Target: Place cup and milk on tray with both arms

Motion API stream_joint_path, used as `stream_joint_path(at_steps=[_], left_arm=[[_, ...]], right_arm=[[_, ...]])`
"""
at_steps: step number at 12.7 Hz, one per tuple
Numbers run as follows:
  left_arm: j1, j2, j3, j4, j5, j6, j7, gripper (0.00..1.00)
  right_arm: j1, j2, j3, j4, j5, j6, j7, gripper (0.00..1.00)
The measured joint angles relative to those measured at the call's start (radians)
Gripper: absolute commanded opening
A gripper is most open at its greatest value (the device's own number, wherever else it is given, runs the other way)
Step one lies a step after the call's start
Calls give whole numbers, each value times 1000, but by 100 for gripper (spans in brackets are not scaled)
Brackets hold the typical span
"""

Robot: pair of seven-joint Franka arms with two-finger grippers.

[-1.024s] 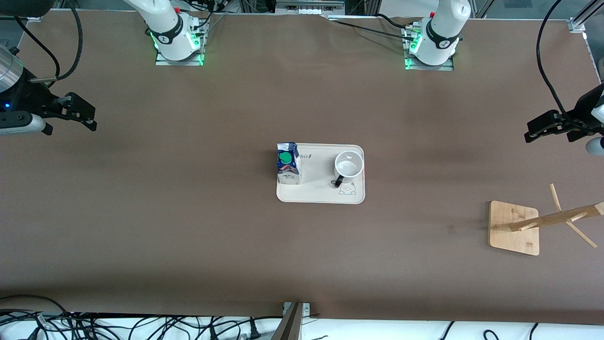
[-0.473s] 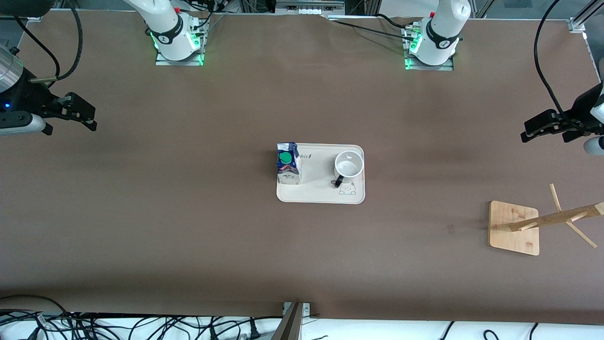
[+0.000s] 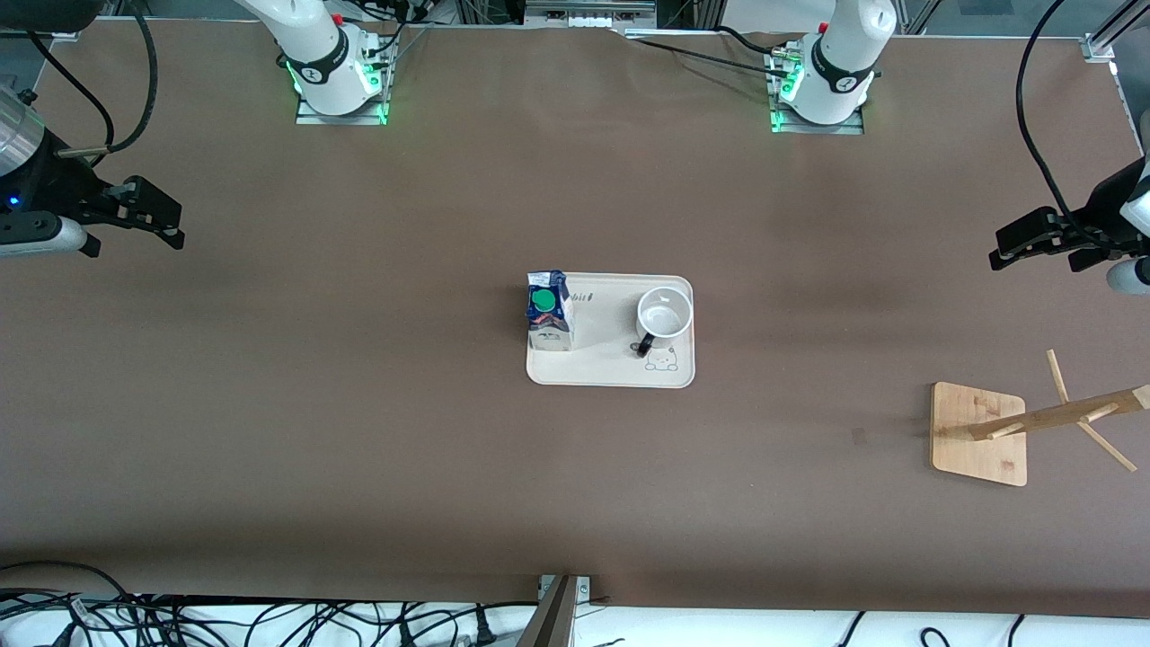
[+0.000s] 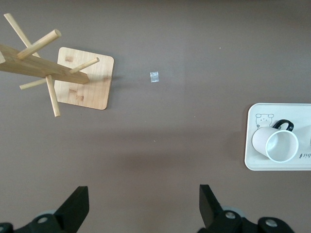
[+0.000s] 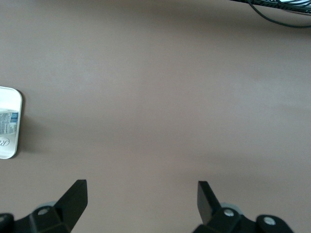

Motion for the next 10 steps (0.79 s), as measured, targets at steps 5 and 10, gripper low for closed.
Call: stream_joint_path(at_steps=[5, 10], left_arm=[[0, 0, 0, 0, 0, 0, 53, 100], [0, 0, -1, 0, 0, 0, 53, 100]], right_arm=[[0, 0, 0, 0, 0, 0, 0, 100], [1, 0, 0, 0, 0, 0, 0, 100]])
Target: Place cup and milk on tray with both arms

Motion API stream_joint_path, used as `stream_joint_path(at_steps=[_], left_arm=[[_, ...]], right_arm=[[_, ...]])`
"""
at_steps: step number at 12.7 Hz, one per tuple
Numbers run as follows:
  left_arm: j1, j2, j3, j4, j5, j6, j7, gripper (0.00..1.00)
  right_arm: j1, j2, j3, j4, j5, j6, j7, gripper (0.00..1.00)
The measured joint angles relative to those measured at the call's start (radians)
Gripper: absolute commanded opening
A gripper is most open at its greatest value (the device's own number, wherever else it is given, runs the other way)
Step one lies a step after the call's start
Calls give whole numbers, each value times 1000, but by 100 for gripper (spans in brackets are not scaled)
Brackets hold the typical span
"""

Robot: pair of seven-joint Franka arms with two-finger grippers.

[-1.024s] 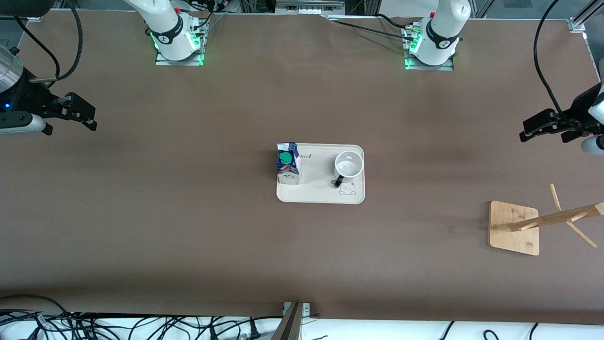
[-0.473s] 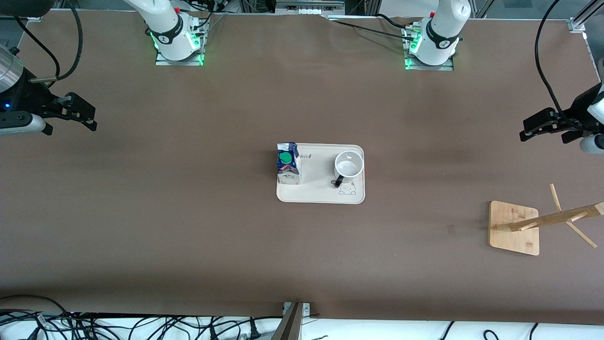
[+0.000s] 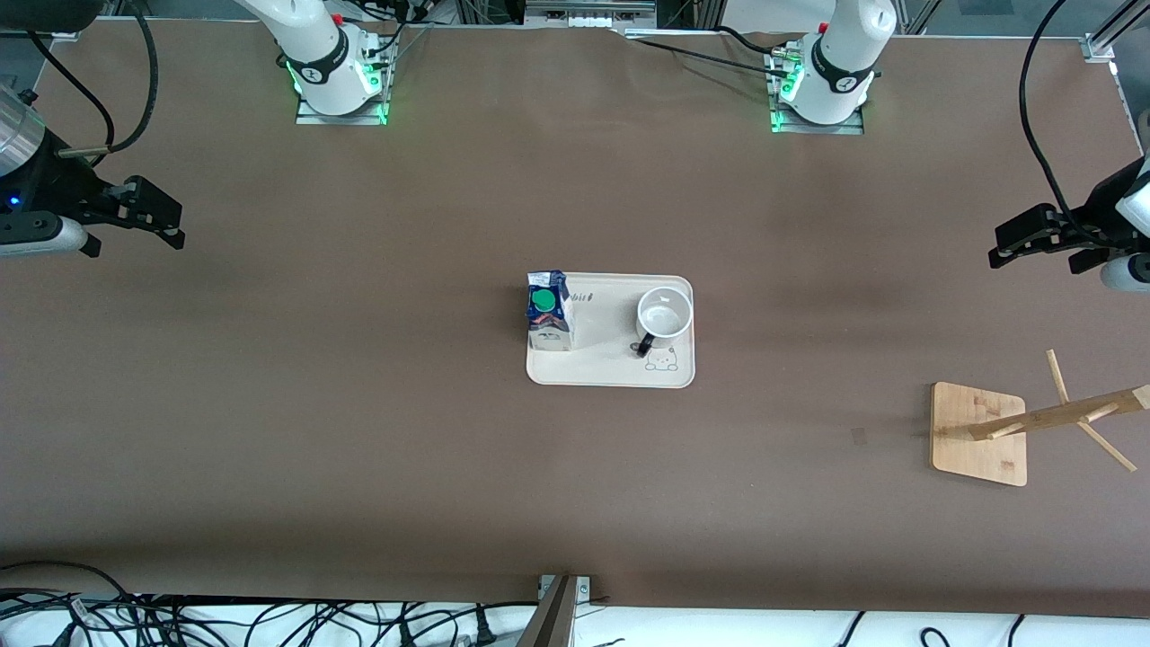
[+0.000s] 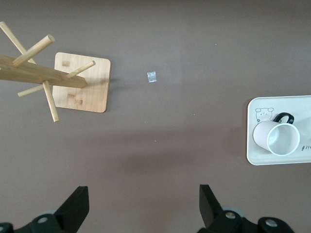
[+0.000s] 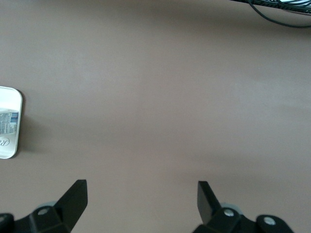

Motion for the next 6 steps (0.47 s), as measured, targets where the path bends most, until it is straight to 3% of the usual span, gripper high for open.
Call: stream_joint_path(at_steps=[6], left_arm=[[41, 9, -9, -1, 0, 3, 1, 100]], right_arm=[[0, 0, 0, 0, 0, -1, 0, 100]])
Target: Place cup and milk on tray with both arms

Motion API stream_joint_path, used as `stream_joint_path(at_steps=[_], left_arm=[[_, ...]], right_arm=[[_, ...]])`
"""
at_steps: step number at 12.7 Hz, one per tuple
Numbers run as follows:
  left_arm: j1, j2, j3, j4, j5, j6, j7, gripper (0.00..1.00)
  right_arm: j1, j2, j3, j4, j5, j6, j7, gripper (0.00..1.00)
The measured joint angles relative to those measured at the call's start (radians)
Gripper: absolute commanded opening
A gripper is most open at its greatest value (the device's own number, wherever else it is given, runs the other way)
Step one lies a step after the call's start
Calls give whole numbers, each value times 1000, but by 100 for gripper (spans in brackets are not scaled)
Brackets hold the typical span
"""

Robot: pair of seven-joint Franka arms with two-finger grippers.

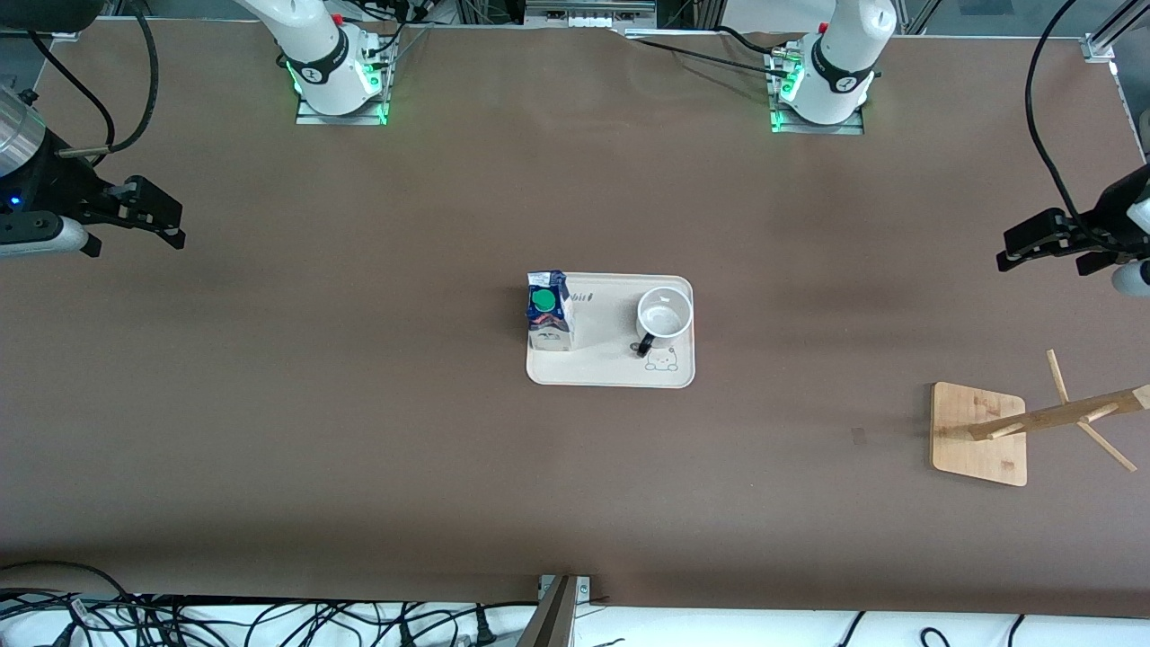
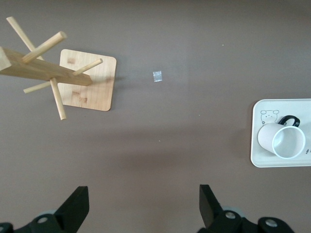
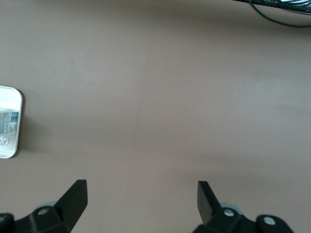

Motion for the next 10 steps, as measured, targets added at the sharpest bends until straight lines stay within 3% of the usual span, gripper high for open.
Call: stream_joint_path(at_steps=[3, 10], left_arm=[[66, 4, -54, 0, 0, 2, 2, 100], [65, 4, -74, 1, 0, 4, 1, 100]], right_arm=[[0, 0, 0, 0, 0, 0, 0, 100], [0, 0, 0, 0, 0, 0, 0, 100]])
